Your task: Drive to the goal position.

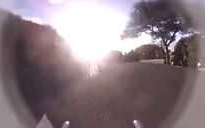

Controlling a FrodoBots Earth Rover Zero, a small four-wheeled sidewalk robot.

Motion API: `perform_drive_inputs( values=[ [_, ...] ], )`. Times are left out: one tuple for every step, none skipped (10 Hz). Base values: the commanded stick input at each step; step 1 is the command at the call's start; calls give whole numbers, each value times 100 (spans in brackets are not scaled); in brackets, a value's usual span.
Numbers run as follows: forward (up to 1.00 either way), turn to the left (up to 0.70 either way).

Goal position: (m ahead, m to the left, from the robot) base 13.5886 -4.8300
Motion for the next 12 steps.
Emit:
perform_drive_inputs(
  values=[
    [50, 0],
    [50, 0],
    [50, 0],
    [50, 0],
    [50, 0],
    [50, 0],
    [50, 0],
    [50, 0],
    [50, 0],
    [50, 0],
    [50, 0],
    [50, 0]
  ],
)
